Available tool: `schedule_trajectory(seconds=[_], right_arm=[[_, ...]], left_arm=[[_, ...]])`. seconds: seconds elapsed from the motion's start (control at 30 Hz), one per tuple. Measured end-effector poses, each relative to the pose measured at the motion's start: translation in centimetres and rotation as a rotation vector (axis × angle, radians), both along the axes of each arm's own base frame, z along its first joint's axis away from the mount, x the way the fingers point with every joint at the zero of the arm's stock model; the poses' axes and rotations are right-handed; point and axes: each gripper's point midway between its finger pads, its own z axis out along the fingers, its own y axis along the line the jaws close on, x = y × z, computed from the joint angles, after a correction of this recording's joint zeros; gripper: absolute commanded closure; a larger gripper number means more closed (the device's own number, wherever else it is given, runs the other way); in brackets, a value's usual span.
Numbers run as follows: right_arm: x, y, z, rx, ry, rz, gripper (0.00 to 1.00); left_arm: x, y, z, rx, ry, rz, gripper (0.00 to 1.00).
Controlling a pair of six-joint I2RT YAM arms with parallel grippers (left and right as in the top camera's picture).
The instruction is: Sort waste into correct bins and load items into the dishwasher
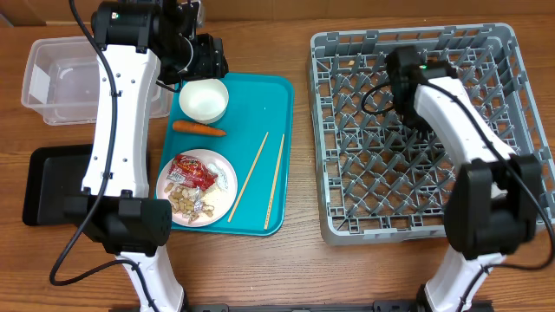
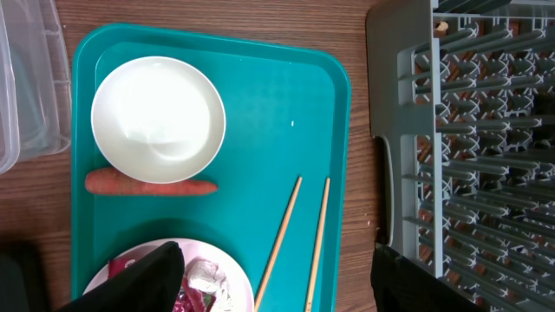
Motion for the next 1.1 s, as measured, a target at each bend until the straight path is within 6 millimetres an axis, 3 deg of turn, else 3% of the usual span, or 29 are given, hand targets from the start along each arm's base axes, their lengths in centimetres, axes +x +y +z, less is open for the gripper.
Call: schedule_trajectory(seconds=[0.17,0.27,0.33,0.5,0.67,0.87,1.1], right_arm=[[-0.5,0.2,4.8,0.078,-0.138,-0.007,0.04],[-0.9,0.9,7.5,0.148,-0.225,0.005,0.00],[-1.0,2.6,8.8,0.259,-0.269,0.052,0.00],[-0.9,7.1,8.7,0.503,-0.236,0.221,0.00],[-1.1,10.6,8.3,0.680,-0.192,0.338,0.00],[-1.3,11.9,8.4,0.745,-0.178,0.381,0.00],[-1.6,12.2,8.3,0.762,-0.166,0.390,0.00]], left_arm=[[0.0,0.0,0.0,0.000,0.000,0.000,0.26],[0.0,0.0,0.0,0.000,0.001,0.000,0.26],[0.0,0.0,0.0,0.002,0.001,0.001,0.26],[0.2,0.1,-1.2,0.055,0.008,0.003,0.27],[1.0,-0.8,-4.5,0.121,0.012,-0.015,0.28],[1.9,-2.8,-9.8,0.157,0.003,-0.068,0.36],[2.6,-2.7,-14.8,0.203,-0.017,-0.061,0.35]])
